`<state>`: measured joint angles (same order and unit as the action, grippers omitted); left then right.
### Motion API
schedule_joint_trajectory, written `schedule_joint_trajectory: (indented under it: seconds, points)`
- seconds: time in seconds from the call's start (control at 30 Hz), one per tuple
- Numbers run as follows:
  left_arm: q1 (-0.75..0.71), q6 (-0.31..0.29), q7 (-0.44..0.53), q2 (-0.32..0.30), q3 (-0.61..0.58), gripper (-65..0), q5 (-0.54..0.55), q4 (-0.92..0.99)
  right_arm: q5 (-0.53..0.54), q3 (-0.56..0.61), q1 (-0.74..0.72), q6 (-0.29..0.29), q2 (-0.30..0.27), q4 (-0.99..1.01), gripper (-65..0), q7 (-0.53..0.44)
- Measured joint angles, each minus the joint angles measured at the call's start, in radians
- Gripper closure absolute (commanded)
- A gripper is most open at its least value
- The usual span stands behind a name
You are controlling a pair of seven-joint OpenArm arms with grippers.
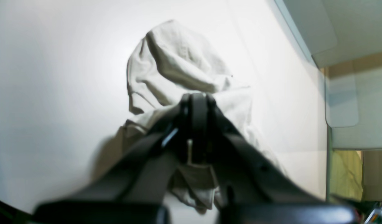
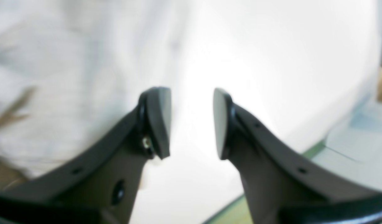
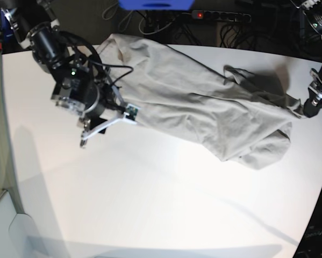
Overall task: Layout the t-shirt on the table in an organized manner, then fold the t-shirt properly
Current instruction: 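Release the shirt with the right gripper and move it along the shirt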
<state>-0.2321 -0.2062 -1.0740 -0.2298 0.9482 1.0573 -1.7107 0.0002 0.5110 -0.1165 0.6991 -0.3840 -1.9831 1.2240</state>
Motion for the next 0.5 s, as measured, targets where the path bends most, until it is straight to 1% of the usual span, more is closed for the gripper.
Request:
schedule_joint_trajectory:
  seconds: [0.13, 0.3, 0.5]
  points:
    - [0.0, 0.0, 0.0, 0.0, 0.002, -0.5, -0.003, 0.0, -0.001, -0.069, -0.043, 0.0, 0.004, 0.167, -23.7, -0.013]
    - [0.008, 0.0, 0.005, 0.003, 0.0, -0.5, 0.002, 0.0, 0.0, -0.135, -0.029, 0.001, 0.002, 0.322, -23.7, -0.123]
    - [0.025, 0.0, 0.006, 0.003, -0.001, -0.5, -0.001, 0.004, 0.001, -0.141, 0.024, 0.001, 0.003, 0.336, -23.7, -0.137]
